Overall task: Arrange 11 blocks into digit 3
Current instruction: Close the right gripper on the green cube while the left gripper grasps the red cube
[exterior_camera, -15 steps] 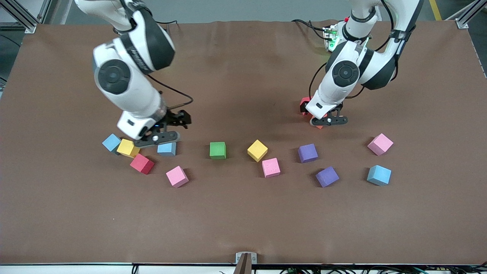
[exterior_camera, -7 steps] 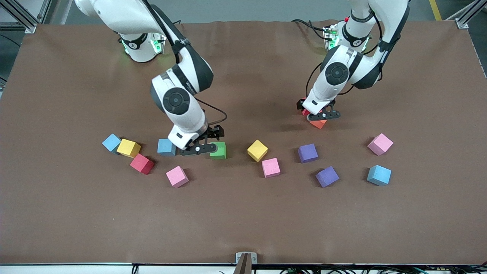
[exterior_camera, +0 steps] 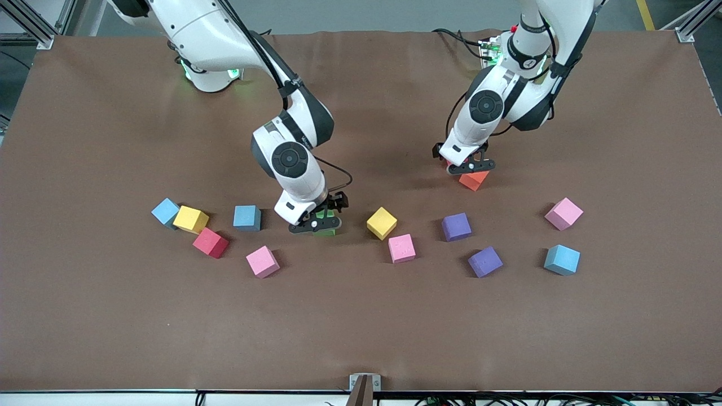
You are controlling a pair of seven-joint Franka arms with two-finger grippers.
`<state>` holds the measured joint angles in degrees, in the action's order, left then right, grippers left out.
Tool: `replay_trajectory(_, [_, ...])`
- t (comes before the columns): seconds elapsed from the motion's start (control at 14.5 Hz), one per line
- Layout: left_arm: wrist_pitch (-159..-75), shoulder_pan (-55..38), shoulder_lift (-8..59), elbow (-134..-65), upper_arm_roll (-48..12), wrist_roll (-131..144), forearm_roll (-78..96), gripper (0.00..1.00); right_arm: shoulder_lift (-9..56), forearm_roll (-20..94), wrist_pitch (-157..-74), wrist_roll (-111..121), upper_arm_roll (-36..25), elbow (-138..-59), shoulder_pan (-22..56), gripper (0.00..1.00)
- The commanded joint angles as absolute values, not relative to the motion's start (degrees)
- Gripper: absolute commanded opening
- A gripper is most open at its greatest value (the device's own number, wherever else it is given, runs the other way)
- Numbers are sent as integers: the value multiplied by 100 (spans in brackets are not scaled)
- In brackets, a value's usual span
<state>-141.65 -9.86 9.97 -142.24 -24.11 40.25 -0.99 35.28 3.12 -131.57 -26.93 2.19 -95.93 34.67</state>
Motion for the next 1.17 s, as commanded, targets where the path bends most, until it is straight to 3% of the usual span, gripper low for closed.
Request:
replay_trajectory(0.0, [-14247, -976, 993, -14378, -2426, 4087, -114, 100, 3629, 334, -13315, -2943, 141, -9642, 3568, 100])
replay_trajectory(0.76, [-14001, -923, 703, -14344, -2426, 4096, -114, 100, 3770, 343, -13351, -3085, -114, -9606, 3647, 100])
replay_trajectory(1.1, [-14080, -984, 922, -14388, -2426, 4122, -114, 100, 3779, 352, -13333, -3146, -114, -9580, 3691, 100])
